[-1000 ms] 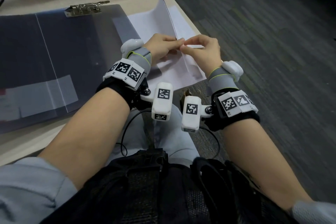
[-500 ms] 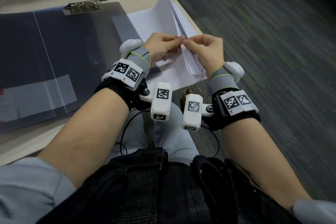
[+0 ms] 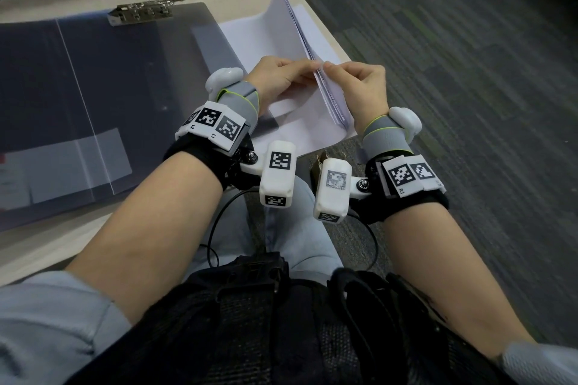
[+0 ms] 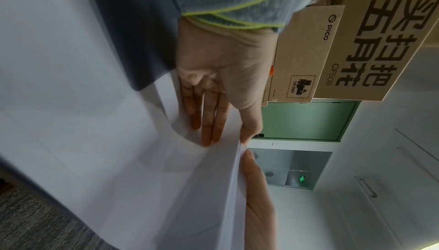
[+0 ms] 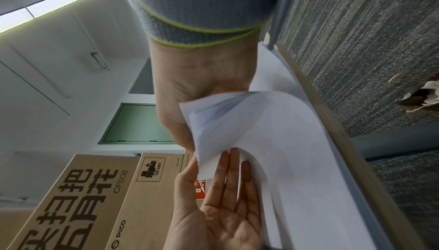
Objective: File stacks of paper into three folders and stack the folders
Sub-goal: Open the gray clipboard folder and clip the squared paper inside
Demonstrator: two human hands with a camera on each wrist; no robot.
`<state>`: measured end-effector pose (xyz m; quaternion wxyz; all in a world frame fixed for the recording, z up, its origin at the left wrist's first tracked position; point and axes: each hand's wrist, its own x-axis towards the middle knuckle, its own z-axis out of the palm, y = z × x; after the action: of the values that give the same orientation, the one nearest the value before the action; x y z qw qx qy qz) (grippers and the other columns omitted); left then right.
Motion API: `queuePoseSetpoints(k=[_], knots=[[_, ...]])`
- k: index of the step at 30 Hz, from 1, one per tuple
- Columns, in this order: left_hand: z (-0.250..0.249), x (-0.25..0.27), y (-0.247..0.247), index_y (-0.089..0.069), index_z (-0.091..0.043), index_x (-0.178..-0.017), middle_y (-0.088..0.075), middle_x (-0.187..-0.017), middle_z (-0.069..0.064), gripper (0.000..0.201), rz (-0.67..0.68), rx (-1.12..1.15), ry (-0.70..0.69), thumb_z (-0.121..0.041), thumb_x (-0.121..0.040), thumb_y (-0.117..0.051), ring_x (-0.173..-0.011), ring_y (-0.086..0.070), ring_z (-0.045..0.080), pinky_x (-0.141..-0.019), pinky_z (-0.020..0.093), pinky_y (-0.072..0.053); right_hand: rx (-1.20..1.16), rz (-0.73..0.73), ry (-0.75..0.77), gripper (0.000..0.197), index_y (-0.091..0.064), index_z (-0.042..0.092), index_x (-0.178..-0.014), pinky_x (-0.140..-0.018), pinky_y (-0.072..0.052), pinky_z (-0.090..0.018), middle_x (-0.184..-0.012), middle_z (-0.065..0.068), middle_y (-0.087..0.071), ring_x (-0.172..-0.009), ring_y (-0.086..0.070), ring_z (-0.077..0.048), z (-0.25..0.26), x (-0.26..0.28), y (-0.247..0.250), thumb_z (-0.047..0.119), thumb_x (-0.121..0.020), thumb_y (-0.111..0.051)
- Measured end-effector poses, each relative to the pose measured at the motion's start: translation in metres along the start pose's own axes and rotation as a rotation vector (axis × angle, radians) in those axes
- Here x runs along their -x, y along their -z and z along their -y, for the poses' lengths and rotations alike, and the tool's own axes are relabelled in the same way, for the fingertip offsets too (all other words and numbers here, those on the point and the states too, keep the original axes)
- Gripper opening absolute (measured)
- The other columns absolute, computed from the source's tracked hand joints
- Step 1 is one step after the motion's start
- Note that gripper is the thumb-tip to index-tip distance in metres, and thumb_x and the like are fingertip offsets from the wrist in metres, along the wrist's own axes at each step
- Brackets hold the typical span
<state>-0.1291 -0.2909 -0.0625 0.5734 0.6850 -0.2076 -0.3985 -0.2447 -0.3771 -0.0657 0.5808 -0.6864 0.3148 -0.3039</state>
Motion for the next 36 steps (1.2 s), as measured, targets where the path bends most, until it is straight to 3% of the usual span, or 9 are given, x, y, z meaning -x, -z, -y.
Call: queuePoseSetpoints(k=[4, 11, 13, 16, 18, 21, 27, 32, 36], knots=[[-0.001, -0.001, -0.001, -0.068, -0.013, -0.066, -0.069, -0.063, 0.0, 0.016, -0.051, -0.016, 0.025, -0.015, -0.081, -0.066, -0.068, -0.064, 0.016, -0.08, 0.028, -0.054, 0.045, -0.013, 0.003, 0.021, -0.069, 0.008, -0.063, -0.064, -0.043, -0.026, -0.06, -0.005, -0.057, -0.063, -0.05, -0.014, -0.001, 0.001, 0.001, 0.018, -0.082, -0.068], [-0.001, 0.001, -0.001, -0.059, -0.011, -0.058, -0.055, -0.065, 0.01, 0.02, -0.074, -0.135, 0.014, -0.01, -0.077, -0.063, -0.07, -0.05, 0.023, -0.071, 0.031, -0.046, 0.159, -0.049, -0.014, 0.012, -0.073, 0.011, -0.074, -0.064, -0.044, -0.019, -0.068, 0.003, -0.064, -0.065, -0.054, -0.005, 0.002, 0.001, 0.005, 0.014, -0.082, -0.064], [-0.003, 0.002, -0.001, -0.057, -0.008, -0.062, -0.054, -0.073, 0.012, 0.016, -0.073, -0.128, -0.002, -0.007, -0.078, -0.062, -0.071, -0.049, 0.023, -0.068, 0.029, -0.046, 0.318, -0.085, -0.014, 0.026, -0.073, 0.01, -0.102, -0.08, -0.048, -0.019, -0.1, -0.002, -0.071, -0.09, -0.064, -0.009, 0.002, 0.0, 0.008, 0.009, -0.083, -0.055], [-0.01, 0.004, -0.002, -0.056, -0.005, -0.067, -0.052, -0.08, 0.014, 0.014, -0.079, -0.091, -0.042, -0.002, -0.08, -0.059, -0.073, -0.052, 0.024, -0.072, 0.03, -0.055, 0.565, -0.042, 0.116, 0.046, -0.064, 0.011, -0.121, -0.111, -0.032, -0.034, -0.133, -0.007, -0.058, -0.13, -0.047, -0.021, 0.01, 0.003, 0.008, 0.028, -0.08, -0.052], [-0.018, 0.006, -0.003, -0.052, -0.006, -0.06, -0.047, -0.074, 0.013, 0.021, -0.079, -0.069, -0.092, 0.0, -0.08, -0.057, -0.072, -0.049, 0.023, -0.073, 0.027, -0.056, 0.608, 0.071, 0.099, 0.06, -0.06, 0.011, -0.125, -0.107, -0.038, -0.04, -0.132, -0.007, -0.059, -0.128, -0.049, -0.021, 0.022, 0.006, 0.005, 0.045, -0.076, -0.058], [-0.031, 0.011, -0.01, -0.051, -0.006, -0.061, -0.044, -0.067, 0.008, 0.022, -0.064, -0.064, -0.171, 0.003, -0.082, -0.055, -0.068, -0.047, 0.02, -0.063, 0.021, -0.052, 0.813, 0.164, 0.042, 0.054, -0.055, 0.013, -0.122, -0.083, -0.046, -0.036, -0.119, -0.011, -0.062, -0.111, -0.055, -0.032, 0.034, 0.007, -0.001, 0.042, -0.077, -0.062], [-0.05, 0.022, -0.012, -0.066, -0.023, -0.08, -0.072, -0.085, -0.006, 0.018, 0.119, -0.09, -0.219, -0.018, -0.093, -0.053, -0.09, -0.065, 0.004, -0.086, 0.02, -0.046, 0.823, -0.065, -0.07, 0.03, -0.049, 0.003, -0.117, -0.071, -0.032, -0.035, -0.121, -0.023, -0.054, -0.108, -0.053, -0.043, 0.049, 0.006, 0.007, 0.013, -0.09, -0.04], [-0.045, 0.014, 0.02, -0.061, -0.01, -0.113, -0.063, -0.107, 0.003, 0.023, -0.253, -0.046, -0.286, -0.01, -0.09, -0.056, -0.094, -0.058, 0.005, -0.078, 0.009, -0.044, 0.718, -0.339, 0.001, 0.032, -0.049, 0.008, -0.12, -0.067, -0.031, -0.034, -0.111, -0.019, -0.061, -0.098, -0.057, -0.039, 0.056, 0.012, 0.006, 0.006, -0.091, -0.034], [-0.042, 0.014, 0.046, -0.035, -0.007, -0.142, -0.041, -0.145, 0.009, 0.059, -0.409, -0.141, -0.182, -0.032, -0.092, -0.055, -0.132, -0.042, 0.018, -0.109, 0.024, -0.033, 0.516, -0.501, 0.19, 0.038, -0.049, 0.01, -0.126, -0.066, -0.025, -0.029, -0.111, -0.014, -0.064, -0.097, -0.057, -0.036, 0.068, 0.016, -0.001, 0.003, -0.091, -0.034]])
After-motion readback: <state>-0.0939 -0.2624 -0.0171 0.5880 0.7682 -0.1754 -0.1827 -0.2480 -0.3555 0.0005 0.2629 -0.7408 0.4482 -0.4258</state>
